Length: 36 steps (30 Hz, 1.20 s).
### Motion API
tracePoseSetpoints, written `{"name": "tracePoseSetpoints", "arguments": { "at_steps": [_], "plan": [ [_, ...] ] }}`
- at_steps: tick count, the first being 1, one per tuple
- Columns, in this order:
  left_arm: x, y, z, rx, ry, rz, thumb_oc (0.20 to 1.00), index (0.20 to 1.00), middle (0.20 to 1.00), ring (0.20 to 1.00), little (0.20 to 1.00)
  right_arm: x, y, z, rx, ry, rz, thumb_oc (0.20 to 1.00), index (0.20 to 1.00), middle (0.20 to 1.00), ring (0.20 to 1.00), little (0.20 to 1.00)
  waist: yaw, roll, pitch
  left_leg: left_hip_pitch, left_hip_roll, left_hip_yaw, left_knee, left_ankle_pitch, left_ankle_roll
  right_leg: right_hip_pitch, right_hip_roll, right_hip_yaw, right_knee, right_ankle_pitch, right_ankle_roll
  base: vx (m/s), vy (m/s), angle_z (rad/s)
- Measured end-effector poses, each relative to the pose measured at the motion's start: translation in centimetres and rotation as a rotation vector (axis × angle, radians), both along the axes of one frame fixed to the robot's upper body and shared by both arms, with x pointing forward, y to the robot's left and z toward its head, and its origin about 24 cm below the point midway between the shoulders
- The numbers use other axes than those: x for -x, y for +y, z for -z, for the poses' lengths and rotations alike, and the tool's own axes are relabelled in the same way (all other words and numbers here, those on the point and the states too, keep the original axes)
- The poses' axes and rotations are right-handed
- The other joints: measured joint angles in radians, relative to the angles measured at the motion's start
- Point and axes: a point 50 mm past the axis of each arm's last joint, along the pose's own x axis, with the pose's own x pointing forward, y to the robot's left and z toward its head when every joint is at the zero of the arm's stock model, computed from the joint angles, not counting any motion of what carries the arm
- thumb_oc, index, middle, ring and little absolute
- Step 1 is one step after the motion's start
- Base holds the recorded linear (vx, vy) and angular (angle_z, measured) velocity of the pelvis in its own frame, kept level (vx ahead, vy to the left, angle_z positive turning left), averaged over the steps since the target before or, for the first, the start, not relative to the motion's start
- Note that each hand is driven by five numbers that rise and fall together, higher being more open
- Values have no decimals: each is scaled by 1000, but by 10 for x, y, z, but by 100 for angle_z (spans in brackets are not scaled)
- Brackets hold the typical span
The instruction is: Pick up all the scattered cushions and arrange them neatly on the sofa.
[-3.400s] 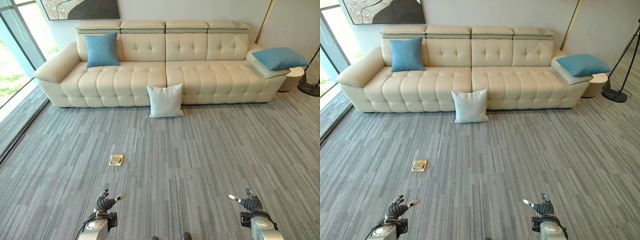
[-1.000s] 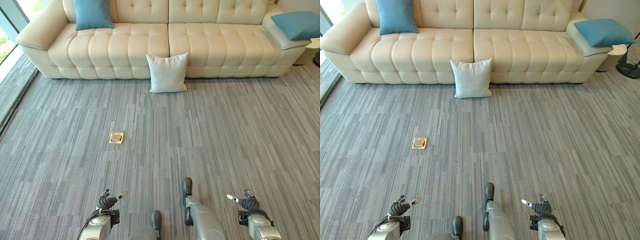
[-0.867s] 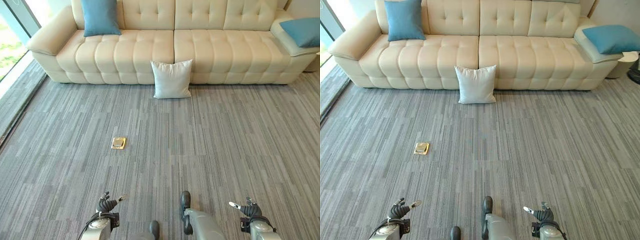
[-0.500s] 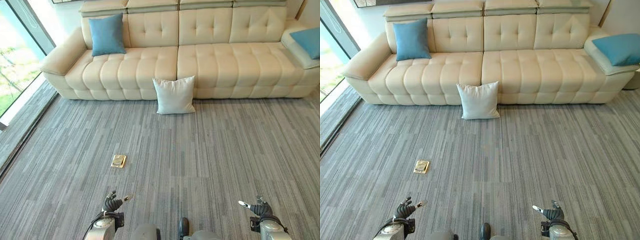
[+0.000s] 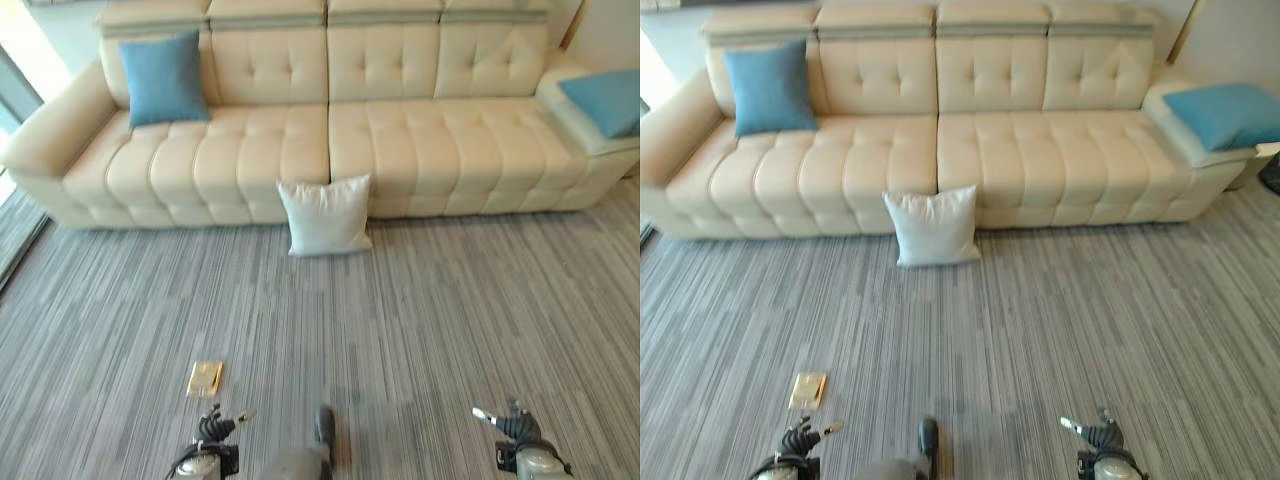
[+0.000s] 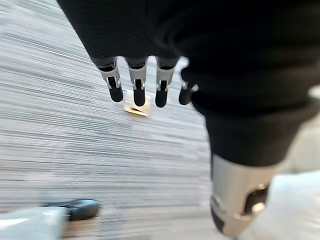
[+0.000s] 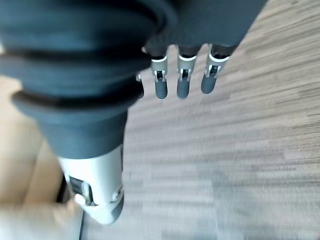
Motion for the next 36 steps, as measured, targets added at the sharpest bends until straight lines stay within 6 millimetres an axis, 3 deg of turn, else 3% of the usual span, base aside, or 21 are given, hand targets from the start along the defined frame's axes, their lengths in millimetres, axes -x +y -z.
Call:
{"name": "tracePoseSetpoints", "arguments": {
  "at_steps": [1,3,4,5,6,7,10,12,13,14,16,17,19,20,26,28,29,31,33,34,36],
  "plan": [
    [-9,1,-3,-9,-16,12,1000,1000,1000,1000,1000,-3,3,-2,-4,-15,-9,1000,1000,1000,1000,1000,-6,-27,-1,33,-35,7,-1,4,-7,-114,-75,-12,208,-5,8,292,217,11],
    [-29,-6,-10,-1,-69,25,1000,1000,1000,1000,1000,-16,6,-6,4,-46,-27,1000,1000,1000,1000,1000,-6,-4,29,125,-57,-3,3,-33,43,-288,-158,-12,304,-13,-4,458,196,21],
    [-34,-9,-12,6,-84,28,1000,1000,1000,1000,1000,-20,6,-8,6,-54,-28,1000,1000,1000,1000,1000,-8,13,40,149,-52,-18,-1,-38,46,-325,-154,-9,276,-27,-5,441,65,20],
    [-39,-13,-13,15,-100,31,1000,1000,1000,1000,1000,-22,4,-9,8,-61,-22,1000,1000,1000,1000,1000,-15,41,55,173,-30,-30,-1,-61,30,-345,-129,-15,194,-41,-1,332,4,20],
    [-45,-14,-16,18,-119,32,1000,1000,1000,1000,1000,-26,3,-10,6,-64,-12,1000,1000,1000,1000,1000,-13,73,78,204,-4,-34,-1,-101,-12,-361,-102,-60,-22,-38,-1,336,-27,18],
    [-48,-12,-18,12,-126,32,1000,1000,1000,1000,1000,-28,5,-10,2,-67,-14,1000,1000,1000,1000,1000,-7,72,79,212,-6,-26,-1,-101,-12,-361,-93,-76,-137,-27,-8,336,-54,26],
    [-46,-7,-18,-2,-117,30,1000,1000,1000,1000,1000,-21,3,-5,3,-36,0,1000,1000,1000,1000,1000,-13,64,84,273,12,-9,1,-144,-81,-342,-2,-103,-519,56,11,401,-95,34],
    [-44,-6,-17,-7,-105,32,1000,1000,1000,1000,1000,-17,0,-3,6,-22,26,1000,1000,1000,1000,1000,-14,38,85,322,2,6,1,-155,-100,-325,59,-123,-692,123,-30,417,-119,47],
    [-43,-6,-16,-5,-102,33,1000,1000,1000,1000,1000,-14,-3,-2,8,-16,45,1000,1000,1000,1000,1000,-12,26,78,340,-8,6,0,-158,-104,-313,58,-141,-706,129,-48,485,-128,58],
    [-38,-9,-14,5,-91,32,1000,1000,1000,1000,1000,-6,-11,-1,17,1,84,1000,1000,1000,1000,1000,-14,19,68,388,-18,5,0,-190,-154,-284,56,-210,-709,114,-33,603,-157,51],
    [-33,-14,-11,23,-88,30,1000,1000,1000,1000,1000,3,-20,0,36,22,106,1000,1000,1000,1000,1000,-9,31,58,436,-23,5,10,-201,-169,-240,63,-210,-702,195,-117,606,-189,21],
    [-30,-16,-9,29,-79,27,1000,1000,1000,1000,1000,2,-22,0,39,24,106,1000,1000,1000,1000,1000,-8,50,58,447,-8,-4,40,-204,-173,-217,72,-224,-697,204,-124,546,-208,-20],
    [-20,-14,-5,23,-53,22,1000,1000,1000,1000,1000,2,-19,0,35,19,90,1000,1000,1000,1000,1000,-7,45,34,435,-2,2,172,-243,-199,-149,87,-168,-732,331,-224,531,-219,-4],
    [-19,-17,-4,33,-52,24,1000,1000,1000,1000,1000,-1,-24,-3,50,15,89,1000,1000,1000,1000,1000,-13,80,10,416,37,-7,193,-246,-204,-134,120,-169,-728,308,-216,470,-203,15],
    [-32,-16,-10,36,-83,47,1000,1000,1000,1000,1000,-17,-18,-9,41,-37,53,1000,1000,1000,1000,1000,-39,59,15,200,81,-19,621,-246,-275,-27,137,-141,-777,271,-216,352,-196,-2],
    [-34,-16,-10,36,-88,47,1000,1000,1000,1000,1000,-21,-14,-9,28,-44,53,1000,1000,1000,1000,1000,-31,52,28,106,93,-20,713,-249,-278,18,134,-100,-809,258,-249,236,-161,-44],
    [-34,-17,-10,39,-89,48,1000,1000,1000,1000,1000,-19,-14,-8,27,-37,55,1000,1000,1000,1000,1000,-30,48,35,66,97,-18,741,-249,-278,40,131,-79,-824,272,-236,221,-120,-42],
    [-32,-17,-9,39,-80,46,1000,1000,1000,1000,1000,-22,-13,-9,25,-46,53,1000,1000,1000,1000,1000,-35,42,43,42,86,-13,711,-263,-273,52,116,-55,-824,257,-240,234,-67,-29],
    [-38,-18,-12,41,-100,52,1000,1000,1000,1000,1000,-22,-12,-8,23,-37,56,1000,1000,1000,1000,1000,-27,10,75,6,60,4,522,-306,-237,66,77,-28,-824,261,-226,268,-31,-42],
    [-30,-17,-9,41,-79,45,1000,1000,1000,1000,1000,-26,-13,-11,27,-48,50,1000,1000,1000,1000,1000,-29,6,83,-4,39,-26,297,-301,-236,83,69,2,-824,245,-193,141,-19,-48],
    [-25,-16,-6,39,-61,40,1000,1000,1000,1000,1000,-24,-15,-10,33,-43,51,1000,1000,1000,1000,1000,-39,16,93,-38,43,-37,128,-212,-230,115,72,0,-825,236,-173,225,0,-33]
  ]
}}
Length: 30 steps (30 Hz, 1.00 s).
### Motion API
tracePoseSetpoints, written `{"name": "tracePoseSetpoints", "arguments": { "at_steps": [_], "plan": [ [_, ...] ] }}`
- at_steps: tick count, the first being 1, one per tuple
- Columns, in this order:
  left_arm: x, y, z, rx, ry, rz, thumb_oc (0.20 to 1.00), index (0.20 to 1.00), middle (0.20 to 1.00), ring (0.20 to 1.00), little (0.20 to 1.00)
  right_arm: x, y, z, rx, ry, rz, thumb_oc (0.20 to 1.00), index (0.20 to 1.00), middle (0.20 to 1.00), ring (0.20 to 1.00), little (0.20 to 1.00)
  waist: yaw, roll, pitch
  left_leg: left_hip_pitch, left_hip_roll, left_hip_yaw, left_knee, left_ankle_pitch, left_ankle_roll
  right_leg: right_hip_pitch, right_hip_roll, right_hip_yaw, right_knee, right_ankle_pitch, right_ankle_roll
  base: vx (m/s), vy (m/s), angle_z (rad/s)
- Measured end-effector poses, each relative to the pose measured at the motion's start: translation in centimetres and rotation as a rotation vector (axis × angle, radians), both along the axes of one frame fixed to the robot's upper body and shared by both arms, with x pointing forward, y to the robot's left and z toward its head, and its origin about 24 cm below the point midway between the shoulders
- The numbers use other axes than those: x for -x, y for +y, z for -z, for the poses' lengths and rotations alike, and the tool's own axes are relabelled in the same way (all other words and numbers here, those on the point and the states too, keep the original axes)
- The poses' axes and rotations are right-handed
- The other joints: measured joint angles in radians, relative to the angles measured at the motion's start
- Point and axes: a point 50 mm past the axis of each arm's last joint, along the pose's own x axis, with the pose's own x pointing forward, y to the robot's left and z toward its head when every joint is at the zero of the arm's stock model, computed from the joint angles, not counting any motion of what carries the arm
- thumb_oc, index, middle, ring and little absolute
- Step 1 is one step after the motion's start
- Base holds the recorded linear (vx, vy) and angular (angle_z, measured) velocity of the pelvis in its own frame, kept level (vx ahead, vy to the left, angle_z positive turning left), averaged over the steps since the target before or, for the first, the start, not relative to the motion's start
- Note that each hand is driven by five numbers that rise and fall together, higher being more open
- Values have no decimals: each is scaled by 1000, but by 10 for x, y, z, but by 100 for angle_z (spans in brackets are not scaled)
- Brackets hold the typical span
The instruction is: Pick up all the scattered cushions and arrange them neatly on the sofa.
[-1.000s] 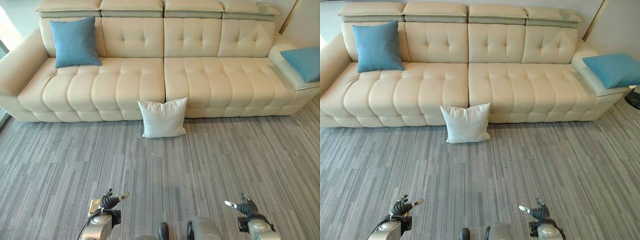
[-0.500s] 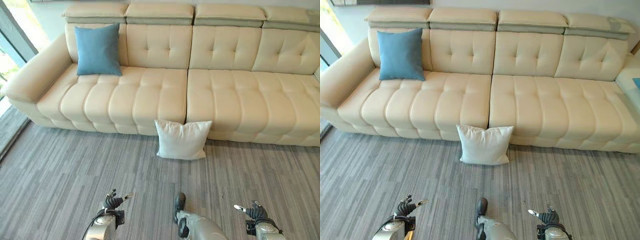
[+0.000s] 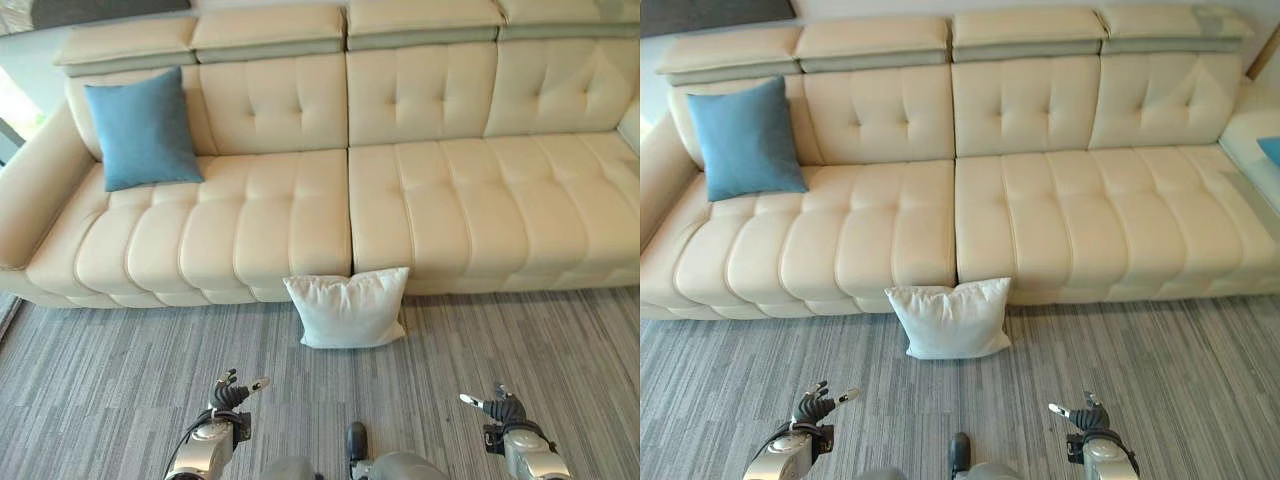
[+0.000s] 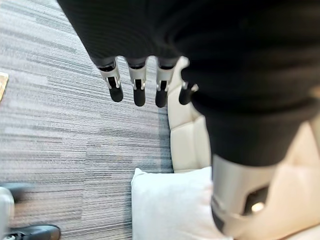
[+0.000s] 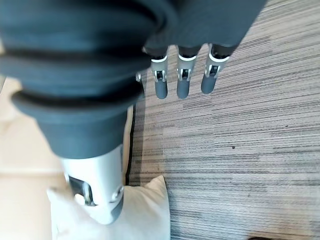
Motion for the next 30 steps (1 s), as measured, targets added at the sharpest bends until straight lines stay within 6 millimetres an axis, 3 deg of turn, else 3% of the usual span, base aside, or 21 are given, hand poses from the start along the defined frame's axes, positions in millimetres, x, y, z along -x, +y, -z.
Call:
{"name": "tracePoseSetpoints", "arguments": {
  "at_steps": [1,2,4,7,9,10,11,12,13,14,15,16,18,20,23,25,26,27,28,30],
  "plan": [
    [2,0,1,-1,4,-1,1000,1000,1000,1000,1000,5,-1,2,1,13,3,1000,1000,1000,1000,1000,0,8,2,-28,7,-15,-67,73,-8,19,9,0,0,-18,16,316,42,-21],
    [4,1,1,-1,8,-1,1000,1000,1000,1000,1000,10,-1,4,3,29,2,1000,1000,1000,1000,1000,1,18,1,-61,13,-17,-109,131,-22,40,20,12,-7,-56,8,424,76,-18],
    [6,0,4,0,25,-5,1000,1000,1000,1000,1000,12,-5,4,12,41,8,1000,1000,1000,1000,1000,-2,44,13,-75,30,-7,-131,186,-31,69,38,20,-6,-62,1,206,59,-26],
    [22,1,10,2,71,-19,1000,1000,1000,1000,1000,18,-5,7,10,68,12,1000,1000,1000,1000,1000,6,61,-3,-47,33,11,-131,230,18,116,50,82,0,-82,16,368,151,-50],
    [27,0,13,7,89,-24,1000,1000,1000,1000,1000,17,-7,7,20,74,7,1000,1000,1000,1000,1000,6,67,-13,-15,12,14,-138,260,64,148,33,107,1,-102,47,343,155,-46],
    [31,0,15,9,103,-29,1000,1000,1000,1000,1000,20,-6,8,23,82,0,1000,1000,1000,1000,1000,3,71,-18,7,14,21,-138,288,117,167,27,108,16,-122,77,182,95,-28],
    [29,0,15,8,101,-28,1000,1000,1000,1000,1000,20,-5,9,18,85,-1,1000,1000,1000,1000,1000,3,71,-18,22,15,32,-138,299,154,166,27,108,46,-134,90,211,131,-35],
    [29,1,14,3,99,-30,1000,1000,1000,1000,1000,20,1,11,2,86,-14,1000,1000,1000,1000,1000,8,64,-21,47,17,45,-137,274,167,131,22,101,153,-176,139,133,119,-36],
    [26,1,13,2,94,-27,1000,1000,1000,1000,1000,20,4,13,4,96,-37,1000,1000,1000,1000,1000,6,67,-20,57,29,57,-138,264,169,81,26,95,268,-206,157,71,95,-56],
    [26,4,13,-8,96,-27,1000,1000,1000,1000,1000,16,10,12,-9,84,-62,1000,1000,1000,1000,1000,14,55,-29,70,26,76,-136,250,176,-32,-6,46,484,-274,191,130,97,-36],
    [25,8,11,-20,95,-25,1000,1000,1000,1000,1000,13,14,10,-13,67,-77,1000,1000,1000,1000,1000,12,32,-38,80,2,78,-131,243,174,-98,-61,15,599,-302,200,104,62,-28],
    [22,9,10,-26,87,-22,1000,1000,1000,1000,1000,12,15,10,-13,66,-79,1000,1000,1000,1000,1000,10,21,-35,86,-8,79,-132,228,178,-130,-87,15,654,-320,195,111,45,6],
    [12,10,6,-29,61,-16,1000,1000,1000,1000,1000,15,16,12,-20,75,-72,1000,1000,1000,1000,1000,8,16,-34,100,-15,80,-131,237,191,-194,-150,-3,657,-353,187,106,-23,13],
    [10,11,5,-33,56,-18,1000,1000,1000,1000,1000,16,17,13,-22,79,-70,1000,1000,1000,1000,1000,12,29,-32,105,-1,80,-131,228,196,-207,-181,-28,520,-329,186,88,-48,4],
    [11,13,6,-39,62,-22,1000,1000,1000,1000,1000,14,18,13,-26,73,-71,1000,1000,1000,1000,1000,13,51,-23,110,26,57,-131,202,169,-213,-186,11,290,-222,201,117,-110,5],
    [17,16,8,-45,84,-30,1000,1000,1000,1000,1000,14,20,13,-30,75,-70,1000,1000,1000,1000,1000,15,48,-25,120,30,54,-131,192,154,-194,-181,46,153,-138,213,185,-170,11],
    [23,20,11,-51,108,-43,1000,1000,1000,1000,1000,16,22,15,-37,78,-68,1000,1000,1000,1000,1000,15,37,-28,128,27,46,-138,182,154,-160,-190,44,71,-68,217,220,-198,19],
    [25,21,11,-53,113,-46,1000,1000,1000,1000,1000,18,23,16,-42,84,-66,1000,1000,1000,1000,1000,15,27,-34,130,24,41,-139,179,151,-150,-197,39,49,-50,217,203,-191,21],
    [35,22,15,-49,136,-68,1000,1000,1000,1000,1000,22,26,20,-51,105,-61,1000,1000,1000,1000,1000,29,13,-40,143,25,39,-139,166,132,-120,-201,22,12,12,216,174,-185,0],
    [45,21,20,-31,167,-102,1000,1000,1000,1000,1000,26,26,23,-53,122,-55,1000,1000,1000,1000,1000,35,10,-63,143,46,39,-139,156,105,-119,-182,18,-6,59,214,140,-167,3]
  ]
}}
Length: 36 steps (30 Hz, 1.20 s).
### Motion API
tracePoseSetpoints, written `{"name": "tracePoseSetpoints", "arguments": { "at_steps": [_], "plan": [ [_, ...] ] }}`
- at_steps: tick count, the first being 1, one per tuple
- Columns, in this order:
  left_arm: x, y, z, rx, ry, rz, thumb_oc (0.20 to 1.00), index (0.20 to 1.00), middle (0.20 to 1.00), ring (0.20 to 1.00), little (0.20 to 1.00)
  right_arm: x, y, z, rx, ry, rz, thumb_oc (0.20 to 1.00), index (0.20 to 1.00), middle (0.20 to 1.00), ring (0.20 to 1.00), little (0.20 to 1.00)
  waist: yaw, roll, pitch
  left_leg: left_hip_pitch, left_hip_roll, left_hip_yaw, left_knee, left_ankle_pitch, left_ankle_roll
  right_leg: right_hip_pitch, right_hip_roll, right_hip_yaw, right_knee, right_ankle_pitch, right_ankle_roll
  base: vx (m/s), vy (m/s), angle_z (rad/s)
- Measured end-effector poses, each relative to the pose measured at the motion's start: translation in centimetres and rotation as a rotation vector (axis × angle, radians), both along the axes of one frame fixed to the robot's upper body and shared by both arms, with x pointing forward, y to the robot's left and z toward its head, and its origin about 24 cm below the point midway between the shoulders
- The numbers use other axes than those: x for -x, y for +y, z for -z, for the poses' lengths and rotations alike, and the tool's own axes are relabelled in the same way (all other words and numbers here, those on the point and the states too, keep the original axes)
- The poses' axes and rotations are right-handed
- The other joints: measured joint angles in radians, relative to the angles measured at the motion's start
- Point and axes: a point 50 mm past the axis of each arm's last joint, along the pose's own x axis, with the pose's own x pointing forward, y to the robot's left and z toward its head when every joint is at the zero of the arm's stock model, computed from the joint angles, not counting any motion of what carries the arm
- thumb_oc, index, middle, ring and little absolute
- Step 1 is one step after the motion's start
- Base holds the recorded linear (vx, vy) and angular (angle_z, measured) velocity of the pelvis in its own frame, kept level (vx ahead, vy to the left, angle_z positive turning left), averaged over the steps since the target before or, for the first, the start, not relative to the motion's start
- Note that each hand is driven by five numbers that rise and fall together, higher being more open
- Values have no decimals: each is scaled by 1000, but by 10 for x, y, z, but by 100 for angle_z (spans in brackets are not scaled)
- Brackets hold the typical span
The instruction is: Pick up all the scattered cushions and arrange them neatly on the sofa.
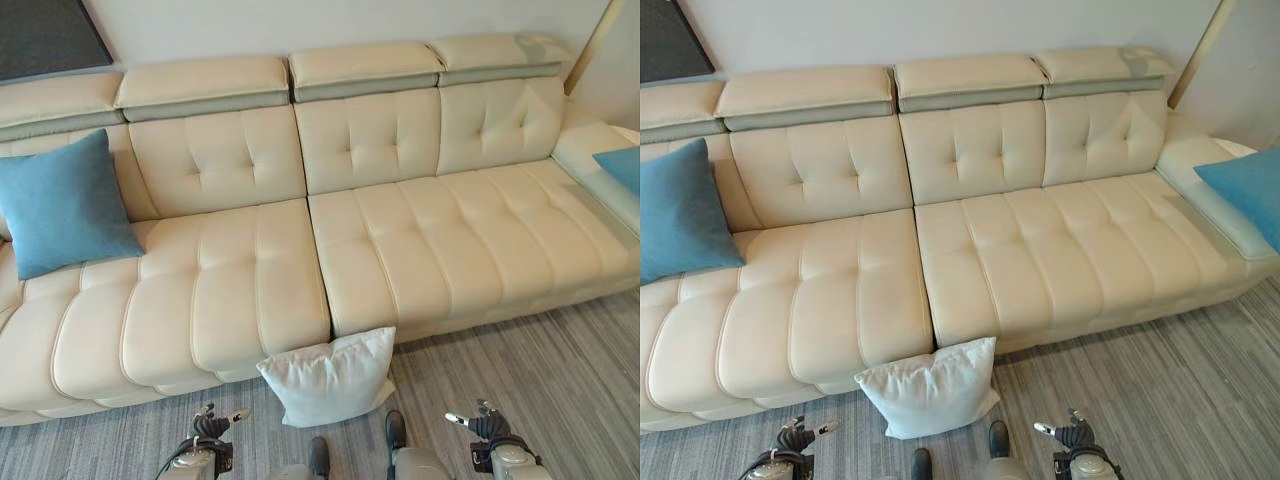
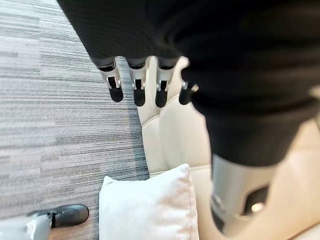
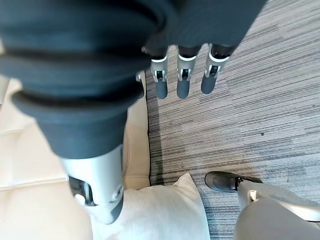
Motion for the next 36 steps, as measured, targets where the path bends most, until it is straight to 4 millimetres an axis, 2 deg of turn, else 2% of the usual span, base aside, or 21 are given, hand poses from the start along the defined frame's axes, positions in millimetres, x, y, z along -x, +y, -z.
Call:
{"name": "tracePoseSetpoints", "arguments": {
  "at_steps": [1,3,5,7,11,14,15,16,17,18,19,20,24,28,29,30,31,32,33,34,36],
  "plan": [
    [11,0,4,5,26,-27,1000,1000,1000,1000,1000,-1,-1,-1,5,-2,2,1000,1000,1000,1000,1000,5,6,-4,-3,16,-14,0,-4,-16,1,16,-16,0,24,-18,112,-141,22],
    [22,-6,12,13,76,-63,1000,1000,1000,1000,1000,-1,-7,-2,27,-1,-2,1000,1000,1000,1000,1000,6,19,-8,-24,62,-30,1,7,-49,-5,55,-58,0,18,-29,9,-132,44],
    [19,-11,15,25,86,-105,1000,1000,1000,1000,1000,-13,-11,-9,79,-22,-40,1000,1000,1000,1000,1000,16,29,-5,-83,75,-58,2,32,-76,-51,65,-102,6,29,-55,-154,-72,46],
    [-6,-13,10,18,35,-117,1000,1000,1000,1000,1000,-33,-15,-19,121,-74,-62,1000,1000,1000,1000,1000,17,41,28,-145,79,-62,8,45,-93,-106,66,-126,6,45,-72,-162,-17,43],
    [-86,-10,-23,-46,-154,-90,1000,1000,1000,1000,1000,-124,-8,-72,161,-308,-55,1000,1000,1000,1000,1000,31,50,185,-402,69,-89,153,52,-98,-325,52,-148,117,37,-94,-163,-7,28],
    [-152,6,-70,-140,-291,-98,1000,1000,1000,1000,1000,-190,-8,-138,173,-499,19,1000,1000,1000,1000,1000,36,48,273,-640,63,-110,291,22,-92,-556,28,-152,260,6,-112,-59,53,21],
    [-189,13,-107,-204,-378,-90,1000,1000,1000,1000,1000,-218,-15,-180,158,-604,123,1000,1000,1000,1000,1000,30,47,320,-745,49,-109,332,23,-91,-672,11,-141,327,2,-117,-54,44,19],
    [-207,15,-131,-213,-463,-105,1000,1000,1000,1000,1000,-231,-18,-208,142,-686,165,1000,1000,1000,1000,1000,32,47,364,-772,46,-105,335,37,-84,-708,3,-136,348,2,-117,-59,41,21],
    [-218,15,-147,-216,-522,-98,1000,1000,1000,1000,1000,-238,-19,-226,132,-739,174,1000,1000,1000,1000,1000,28,51,395,-783,43,-103,335,40,-83,-721,-3,-134,357,3,-116,-35,54,7],
    [-231,13,-167,-254,-574,-62,1000,1000,1000,1000,1000,-242,-23,-238,127,-770,209,1000,1000,1000,1000,1000,25,50,395,-837,37,-100,361,40,-82,-779,-11,-123,393,0,-118,-14,48,8],
    [-235,16,-174,-274,-586,-58,1000,1000,1000,1000,1000,-245,-24,-248,116,-796,228,1000,1000,1000,1000,1000,24,49,394,-872,32,-97,384,39,-81,-814,-14,-118,416,-7,-117,-3,46,2],
    [-246,18,-196,-300,-647,-53,1000,1000,1000,1000,1000,-249,-26,-263,104,-840,257,1000,1000,1000,1000,1000,22,44,396,-933,31,-89,418,34,-74,-878,-19,-106,448,-16,-117,0,0,0],
    [-276,10,-265,-393,-803,21,1000,1000,1000,1000,1000,-256,-27,-294,81,-930,287,1000,1000,1000,1000,1000,19,39,401,-1156,12,-79,601,-8,-58,-1108,-47,-69,640,-65,-114,38,6,4],
    [-295,-15,-339,-423,-1006,82,1000,1000,1000,1000,1000,-268,11,-328,100,-1044,106,1000,1000,1000,1000,1000,-2,22,402,-1341,8,-59,787,-77,-48,-1297,-54,-26,816,-119,-122,88,10,4],
    [-298,-26,-363,-417,-1083,101,1000,1000,1000,1000,1000,-272,30,-351,75,-1126,44,1000,1000,1000,1000,1000,-7,20,403,-1392,11,-56,831,-92,-49,-1348,-53,-18,857,-123,-123,67,-17,-11],
    [-300,-33,-373,-413,-1117,115,1000,1000,1000,1000,1000,-274,44,-364,82,-1168,-15,1000,1000,1000,1000,1000,-10,19,404,-1428,14,-57,870,-99,-46,-1383,-53,-10,892,-124,-124,74,4,-13],
    [-301,-38,-377,-408,-1123,115,1000,1000,1000,1000,1000,-276,55,-373,72,-1193,-43,548,548,548,548,548,-12,19,403,-1443,13,-56,893,-101,-44,-1396,-53,-6,905,-125,-123,32,15,-8],
    [-302,-44,-374,-407,-1117,133,1000,1000,1000,1000,1000,-276,61,-377,72,-1204,-63,200,200,200,200,200,-12,19,403,-1443,12,-54,896,-108,-43,-1396,-54,-5,902,-129,-122,16,37,-3],
    [-302,-46,-373,-417,-1115,157,551,551,551,551,551,-277,66,-381,77,-1213,-79,200,200,200,200,200,-11,16,402,-1443,12,-52,892,-108,-42,-1397,-53,-1,900,-127,-119,0,0,0],
    [-303,-53,-373,-398,-1124,180,200,200,200,200,200,-277,68,-383,68,-1226,-79,200,200,200,200,200,-10,16,402,-1444,11,-53,888,-109,-41,-1397,-54,-1,896,-125,-112,-8,46,0],
    [-304,-67,-372,-306,-1157,198,200,200,200,200,200,-277,75,-383,39,-1235,-81,200,200,200,200,200,-10,12,400,-1442,10,-51,865,-106,-37,-1392,-53,6,861,-121,-104,-24,31,-5]
  ]
}}
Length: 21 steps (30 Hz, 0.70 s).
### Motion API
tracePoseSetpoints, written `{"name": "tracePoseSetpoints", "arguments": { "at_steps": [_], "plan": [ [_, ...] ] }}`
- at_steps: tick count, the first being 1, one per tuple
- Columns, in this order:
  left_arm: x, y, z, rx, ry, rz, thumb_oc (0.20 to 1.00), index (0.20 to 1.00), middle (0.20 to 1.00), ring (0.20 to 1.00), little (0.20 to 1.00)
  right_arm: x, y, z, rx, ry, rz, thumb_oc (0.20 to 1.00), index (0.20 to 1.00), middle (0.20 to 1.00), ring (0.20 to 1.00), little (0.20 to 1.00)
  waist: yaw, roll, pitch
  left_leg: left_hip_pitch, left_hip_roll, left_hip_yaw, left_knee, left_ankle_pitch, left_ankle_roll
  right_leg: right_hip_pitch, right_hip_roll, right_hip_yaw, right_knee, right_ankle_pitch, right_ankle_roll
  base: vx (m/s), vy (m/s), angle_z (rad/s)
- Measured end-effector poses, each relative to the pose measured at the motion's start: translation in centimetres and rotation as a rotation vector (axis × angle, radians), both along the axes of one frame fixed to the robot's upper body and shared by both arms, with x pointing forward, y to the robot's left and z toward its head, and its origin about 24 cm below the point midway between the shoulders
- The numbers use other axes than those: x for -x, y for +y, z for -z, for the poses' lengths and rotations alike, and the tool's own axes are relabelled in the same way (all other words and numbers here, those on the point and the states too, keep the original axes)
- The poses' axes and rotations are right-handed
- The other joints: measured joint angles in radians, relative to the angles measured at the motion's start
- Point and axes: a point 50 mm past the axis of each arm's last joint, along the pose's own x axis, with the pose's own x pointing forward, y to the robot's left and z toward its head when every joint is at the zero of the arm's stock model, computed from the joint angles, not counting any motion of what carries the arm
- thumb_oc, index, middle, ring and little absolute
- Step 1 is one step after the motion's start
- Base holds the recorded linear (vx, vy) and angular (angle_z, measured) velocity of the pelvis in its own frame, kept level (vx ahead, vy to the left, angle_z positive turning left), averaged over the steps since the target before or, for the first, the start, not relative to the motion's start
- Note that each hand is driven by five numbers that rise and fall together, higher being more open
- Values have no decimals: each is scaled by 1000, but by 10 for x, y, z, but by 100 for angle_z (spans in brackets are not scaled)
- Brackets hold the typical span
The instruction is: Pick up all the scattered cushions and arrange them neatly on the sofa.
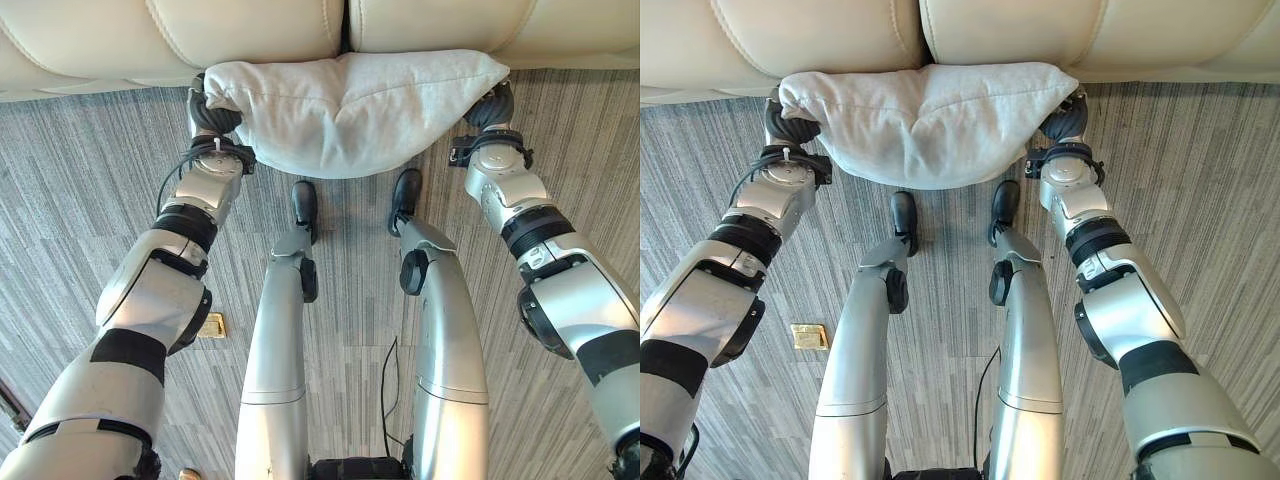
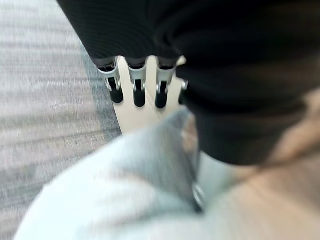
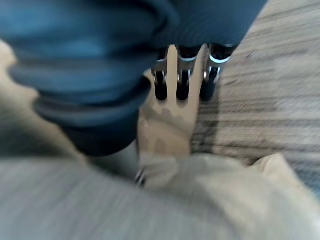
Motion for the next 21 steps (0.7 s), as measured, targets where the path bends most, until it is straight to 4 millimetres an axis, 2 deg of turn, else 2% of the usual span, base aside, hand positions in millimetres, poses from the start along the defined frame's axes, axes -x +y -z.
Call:
{"name": "tracePoseSetpoints", "arguments": {
  "at_steps": [3,4,7,10,11,12,13,16,17,20,21],
  "plan": [
    [-2,-25,11,154,18,82,200,200,200,200,200,-1,13,6,-59,11,-26,200,200,200,200,200,-8,-1,0,22,-4,9,-35,7,5,30,3,13,-59,23,22,-32,10,-7],
    [-2,-34,19,212,27,109,200,200,200,200,200,-1,16,10,-102,21,-33,200,200,200,200,200,-17,-4,-1,44,-6,22,-60,21,16,50,3,23,-87,41,29,-42,24,-3],
    [0,-47,38,301,71,142,200,200,200,200,200,-1,14,22,-180,40,-16,200,200,200,200,200,-25,-5,-2,99,-12,42,-117,37,29,107,3,36,-161,65,47,-59,18,-10],
    [6,-57,76,372,162,165,200,200,200,200,200,2,8,48,-280,76,7,200,200,200,200,200,-55,-27,-8,233,-21,78,-240,81,39,241,2,54,-311,133,64,-71,13,-17],
    [9,-60,82,380,173,175,200,200,200,200,200,3,7,54,-286,81,8,200,200,200,200,200,-58,-31,-10,261,-22,82,-257,82,40,270,2,55,-333,141,68,-67,3,-17],
    [15,-64,94,415,185,199,200,200,200,200,200,8,5,66,-339,82,2,200,200,200,200,200,-61,-34,-10,325,-25,88,-300,90,48,338,2,54,-391,166,61,-44,-12,-17],
    [20,-67,110,433,215,202,200,200,200,200,200,12,1,82,-345,104,12,200,200,200,200,200,-62,-40,-21,377,-26,91,-324,99,55,387,3,54,-418,189,68,-46,-9,-14],
    [33,-67,127,507,226,226,200,200,200,200,200,25,-1,104,-396,108,-7,200,200,200,200,200,-63,-48,-24,494,-26,94,-386,104,55,497,4,49,-463,198,67,-13,-4,-8],
    [44,-65,143,550,240,229,200,200,200,200,200,36,-1,125,-427,126,-11,200,200,200,200,200,-56,-52,-33,569,-25,89,-422,104,52,570,11,47,-501,197,67,18,2,-12],
    [62,-49,161,602,239,204,200,200,200,200,200,59,-1,159,-455,179,-43,200,200,200,200,200,-48,-53,-40,743,-17,77,-485,102,42,745,18,29,-560,196,63,67,6,-5],
    [75,-43,169,625,231,207,200,200,200,200,200,72,1,174,-469,206,-64,200,200,200,200,200,-45,-57,-39,823,-14,77,-515,107,36,824,20,23,-591,203,59,94,27,-10]
  ]
}}
